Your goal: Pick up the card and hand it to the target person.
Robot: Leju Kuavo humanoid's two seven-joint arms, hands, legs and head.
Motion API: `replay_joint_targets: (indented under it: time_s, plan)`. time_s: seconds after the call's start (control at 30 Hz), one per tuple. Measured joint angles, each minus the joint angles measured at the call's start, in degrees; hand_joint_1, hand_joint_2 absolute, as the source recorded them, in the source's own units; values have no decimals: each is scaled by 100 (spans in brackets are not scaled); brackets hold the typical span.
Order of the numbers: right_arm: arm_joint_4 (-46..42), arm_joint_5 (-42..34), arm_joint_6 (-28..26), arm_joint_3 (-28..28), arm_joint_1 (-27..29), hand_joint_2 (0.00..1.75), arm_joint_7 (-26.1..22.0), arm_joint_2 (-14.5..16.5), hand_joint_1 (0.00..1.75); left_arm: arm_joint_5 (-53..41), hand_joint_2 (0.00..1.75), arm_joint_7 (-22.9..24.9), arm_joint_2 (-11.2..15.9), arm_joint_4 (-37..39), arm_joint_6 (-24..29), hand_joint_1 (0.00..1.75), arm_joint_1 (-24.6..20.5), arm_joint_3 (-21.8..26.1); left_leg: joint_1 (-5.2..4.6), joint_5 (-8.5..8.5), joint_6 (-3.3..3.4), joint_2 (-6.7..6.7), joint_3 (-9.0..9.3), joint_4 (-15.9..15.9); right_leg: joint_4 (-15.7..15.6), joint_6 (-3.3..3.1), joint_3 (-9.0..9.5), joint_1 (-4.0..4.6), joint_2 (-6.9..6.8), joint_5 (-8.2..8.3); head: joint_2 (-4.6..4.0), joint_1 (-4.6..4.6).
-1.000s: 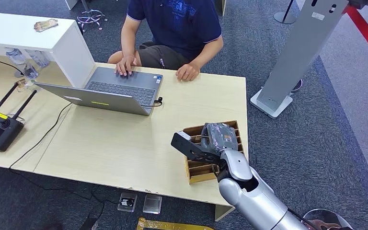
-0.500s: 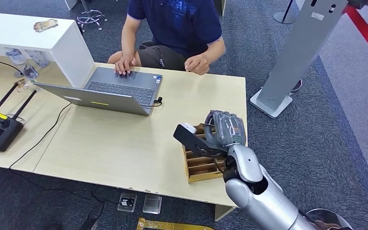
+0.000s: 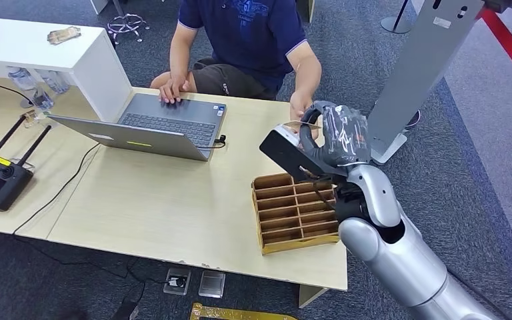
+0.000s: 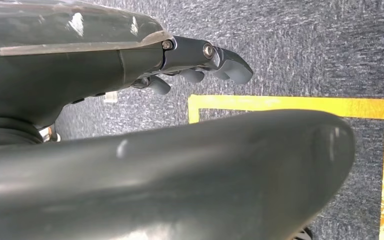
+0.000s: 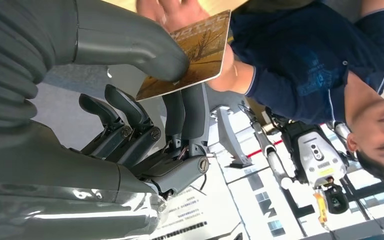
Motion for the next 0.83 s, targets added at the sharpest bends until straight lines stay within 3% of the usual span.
replay_joint_targets:
  time_s: [0.23,0.43,0.57,0.83]
  plan:
    - [1908,-500,-282,92,-689,175,-853,485,169,-15,0,156,-20,0,1,0,-194,-37,0,5,-1,-4,-2,0,6,-2,1,0,-3,2,0,-1]
    - [2339,-542,-337,132,-779,175,-991,651,169,22,0,128,-22,0,0,0,-189,-38,0,5,-1,-4,-3,0,6,-2,0,0,-3,2,0,-3]
    - [4256,-585,-511,357,-970,175,-1280,1456,0,144,0,-43,-22,0,-7,0,-79,-37,0,4,-1,-3,-3,0,5,-1,-3,0,-4,0,0,0]
    - [4774,-623,-540,428,-985,175,-1291,1620,0,164,0,-83,-20,0,-16,0,-32,-37,0,5,-1,-3,-2,1,5,-1,-3,0,-2,1,0,4]
